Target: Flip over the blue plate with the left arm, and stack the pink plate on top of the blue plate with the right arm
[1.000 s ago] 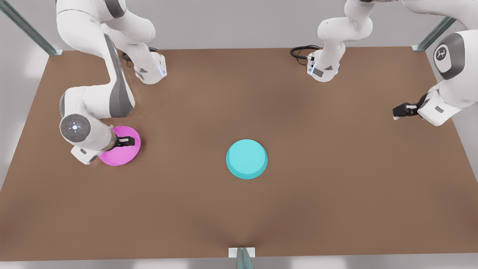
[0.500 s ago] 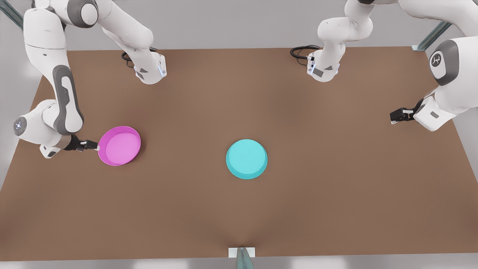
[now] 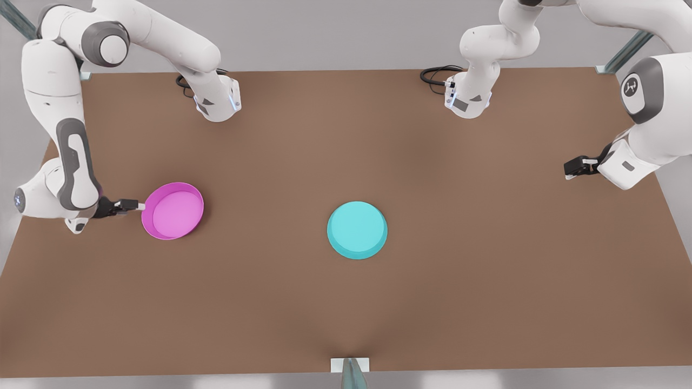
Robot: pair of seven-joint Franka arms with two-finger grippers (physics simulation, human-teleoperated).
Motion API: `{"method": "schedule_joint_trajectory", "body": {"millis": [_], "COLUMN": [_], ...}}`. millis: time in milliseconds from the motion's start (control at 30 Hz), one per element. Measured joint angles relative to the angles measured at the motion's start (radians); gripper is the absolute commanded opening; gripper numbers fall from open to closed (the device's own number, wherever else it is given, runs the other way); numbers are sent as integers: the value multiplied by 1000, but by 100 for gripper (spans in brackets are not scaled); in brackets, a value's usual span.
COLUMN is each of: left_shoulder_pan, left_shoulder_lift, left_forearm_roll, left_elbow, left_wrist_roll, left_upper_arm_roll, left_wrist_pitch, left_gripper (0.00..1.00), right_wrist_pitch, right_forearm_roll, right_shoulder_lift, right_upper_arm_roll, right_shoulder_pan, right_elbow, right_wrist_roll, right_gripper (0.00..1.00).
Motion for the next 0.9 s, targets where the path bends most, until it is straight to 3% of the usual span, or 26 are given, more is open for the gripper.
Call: {"method": "schedule_joint_trajectory", "body": {"millis": [233,367,667,767,833,900], "left_shoulder_pan": [-1,0,-1,-1,-1,-1], "left_shoulder_lift": [-1,-1,-1,-1,-1,-1], "left_forearm_roll": [0,-1,-1,0,-1,-1], "left_elbow": [0,0,0,0,0,0], "left_wrist_roll": [-1,-1,-1,1,-1,-1], "left_upper_arm_roll": [0,0,0,0,0,0], "left_wrist_pitch": [0,-1,-6,-7,-8,-8], "left_gripper": [100,100,100,100,100,100], "right_wrist_pitch": [18,18,57,61,62,59], "right_forearm_roll": [44,40,28,28,28,28], "right_shoulder_lift": [-5,-6,8,15,14,13], "right_upper_arm_roll": [1,1,1,1,1,1], "right_shoulder_pan": [14,20,34,35,40,42], "right_elbow": [-57,-53,-35,-35,-35,-34], "right_wrist_roll": [47,37,33,32,32,22], "right_gripper": [100,63,59,48,22,21]}}
